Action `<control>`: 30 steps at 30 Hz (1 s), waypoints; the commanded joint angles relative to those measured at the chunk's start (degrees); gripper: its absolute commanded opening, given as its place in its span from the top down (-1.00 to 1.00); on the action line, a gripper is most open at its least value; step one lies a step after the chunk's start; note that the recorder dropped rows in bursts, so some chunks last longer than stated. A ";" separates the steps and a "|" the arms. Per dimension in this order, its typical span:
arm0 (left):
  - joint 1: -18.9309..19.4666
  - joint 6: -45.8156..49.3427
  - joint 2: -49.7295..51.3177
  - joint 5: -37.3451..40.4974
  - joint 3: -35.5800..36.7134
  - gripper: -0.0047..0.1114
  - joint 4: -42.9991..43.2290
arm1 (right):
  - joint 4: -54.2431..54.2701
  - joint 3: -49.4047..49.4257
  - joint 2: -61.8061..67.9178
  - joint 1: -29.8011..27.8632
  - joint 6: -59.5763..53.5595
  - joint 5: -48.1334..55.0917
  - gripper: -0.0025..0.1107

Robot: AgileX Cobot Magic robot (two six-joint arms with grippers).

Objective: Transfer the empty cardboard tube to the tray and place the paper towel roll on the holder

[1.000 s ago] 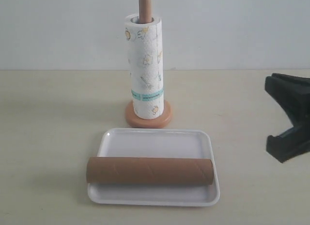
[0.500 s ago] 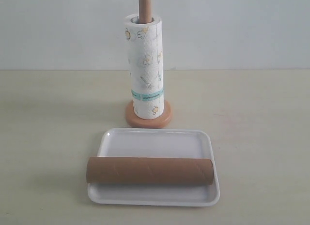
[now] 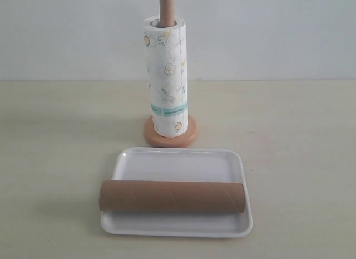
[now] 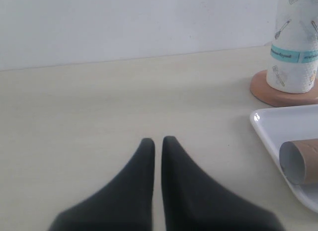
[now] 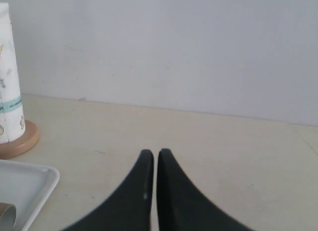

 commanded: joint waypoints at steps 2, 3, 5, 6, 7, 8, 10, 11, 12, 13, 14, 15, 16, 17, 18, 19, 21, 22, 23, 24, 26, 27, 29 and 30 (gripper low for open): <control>0.14 -0.01 -0.15 -0.08 0.20 0.84 0.05 | -0.65 0.25 -0.48 -0.09 -0.43 5.25 0.91; 0.14 -0.01 -0.15 -0.08 0.20 0.84 0.05 | -0.65 0.25 -0.48 -0.09 -0.16 6.44 0.91; 0.14 -0.01 -0.15 -0.08 0.20 0.84 0.05 | -0.65 0.25 -0.48 -0.09 0.13 8.96 0.91; 0.14 -0.01 -0.15 -0.08 0.20 0.84 0.05 | -0.65 0.25 -0.48 -0.09 0.13 10.00 0.91; 0.14 -0.01 -0.15 -0.08 0.20 0.84 0.05 | -0.65 0.25 -0.48 -0.09 0.23 11.07 0.91; 0.14 -0.01 -0.15 -0.08 0.20 0.84 0.05 | -0.65 0.25 -0.48 -0.09 0.83 11.41 0.91; 0.14 -0.01 -0.15 -0.08 0.20 0.84 0.05 | -0.65 0.25 -0.48 -0.09 2.71 11.41 0.91; 0.14 -0.01 -0.15 -0.08 0.20 0.84 0.05 | -0.65 0.25 -0.48 -0.09 3.44 11.41 0.91; 0.14 -0.01 -0.15 -0.08 0.20 0.84 0.05 | -0.65 0.25 -0.48 -0.09 4.18 11.41 0.91; 0.14 -0.01 -0.15 -0.08 0.20 0.84 0.05 | -0.65 0.25 -0.48 -0.09 4.68 11.41 0.91; 0.14 -0.01 -0.15 -0.08 0.20 0.84 0.05 | -0.65 0.25 -0.48 -0.09 4.97 11.41 0.91; 0.14 -0.01 -0.15 -0.08 0.20 0.84 0.05 | -0.54 0.25 -0.48 -0.09 4.97 11.41 0.91; 0.14 -0.01 -0.15 -0.08 0.20 0.84 0.05 | -0.55 0.25 -0.48 -0.09 5.24 11.41 0.91; 0.14 -0.01 -0.15 -0.08 0.20 0.84 0.05 | -0.44 0.25 -0.48 -0.09 5.90 11.41 0.91; 0.14 -0.01 -0.15 -0.08 0.20 0.84 0.05 | -0.44 0.25 -0.48 -0.09 6.54 11.41 0.91; 0.14 -0.01 -0.15 -0.08 0.20 0.84 0.05 | -0.44 0.25 -0.48 -0.09 7.34 11.41 0.91; 0.14 -0.01 -0.15 -0.08 0.20 0.84 0.05 | -0.44 0.25 -0.48 -0.09 8.46 11.41 0.91; 0.14 -0.01 -0.15 -0.08 0.20 0.84 0.05 | -0.44 0.25 -0.48 -0.09 8.77 11.41 0.91; 0.14 -0.01 -0.15 -0.08 0.20 0.84 0.05 | -0.55 0.25 -0.48 -0.09 9.00 11.41 0.91; 0.14 -0.01 -0.15 -0.08 0.20 0.84 0.05 | -0.94 0.25 -0.48 -0.09 9.54 11.41 0.91; 0.14 -0.01 -0.15 -0.08 0.20 0.84 0.05 | -2.19 0.25 -0.48 -0.09 10.89 11.41 0.91; 0.14 -0.01 -0.15 -0.08 0.20 0.84 0.05 | -3.43 0.25 -0.48 -0.09 12.30 11.41 0.91; 0.14 -0.01 -0.15 -0.08 0.20 0.84 0.05 | -5.27 0.25 -0.48 -0.09 14.89 11.30 0.91; 0.14 -0.01 -0.15 -0.08 0.20 0.84 0.05 | -5.77 0.25 -0.48 -0.09 15.55 11.30 0.91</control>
